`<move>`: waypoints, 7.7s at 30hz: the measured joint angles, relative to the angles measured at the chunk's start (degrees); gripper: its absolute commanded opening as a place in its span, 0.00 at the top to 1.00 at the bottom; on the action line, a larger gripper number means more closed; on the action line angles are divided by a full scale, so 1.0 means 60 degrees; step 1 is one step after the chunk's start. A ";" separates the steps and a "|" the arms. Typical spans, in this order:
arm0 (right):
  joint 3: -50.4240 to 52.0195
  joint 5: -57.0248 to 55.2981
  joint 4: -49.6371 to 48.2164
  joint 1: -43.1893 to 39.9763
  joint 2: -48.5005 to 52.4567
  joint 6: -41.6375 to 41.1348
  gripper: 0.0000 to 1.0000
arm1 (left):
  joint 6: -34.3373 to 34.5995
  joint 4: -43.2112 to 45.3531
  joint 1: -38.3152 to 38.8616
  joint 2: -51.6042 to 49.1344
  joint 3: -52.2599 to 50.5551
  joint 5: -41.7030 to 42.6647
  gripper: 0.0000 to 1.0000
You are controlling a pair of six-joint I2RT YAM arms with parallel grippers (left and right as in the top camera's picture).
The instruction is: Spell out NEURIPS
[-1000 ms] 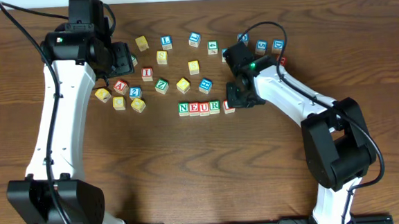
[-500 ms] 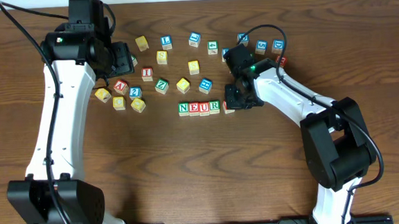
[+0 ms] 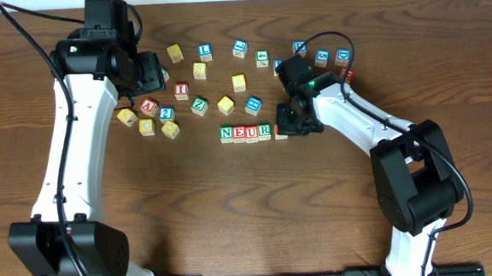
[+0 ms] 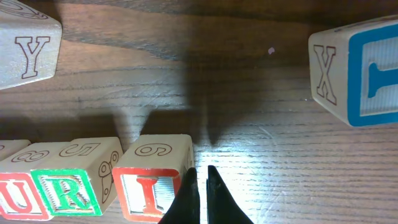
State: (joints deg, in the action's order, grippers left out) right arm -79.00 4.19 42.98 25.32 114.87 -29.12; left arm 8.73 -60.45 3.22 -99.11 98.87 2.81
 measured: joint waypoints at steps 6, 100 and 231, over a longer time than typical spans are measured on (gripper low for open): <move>0.0000 0.0029 -0.0113 0.0095 0.0000 -0.0004 0.99 | -0.0004 0.0000 0.0000 0.0000 0.0000 0.0000 0.35; -0.9191 -0.1778 0.1963 -0.0576 0.5533 0.1461 0.74 | -0.0004 0.0007 0.0000 0.0000 0.0000 0.0000 0.35; -0.0270 -0.0889 0.1515 -0.0364 -0.0270 0.0109 0.80 | -0.0004 0.0189 0.0000 0.0000 0.0000 0.0000 0.35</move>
State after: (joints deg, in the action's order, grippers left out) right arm -80.62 -1.15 52.07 23.14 113.25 -28.47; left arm 8.71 -59.31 3.22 -99.11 98.87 2.81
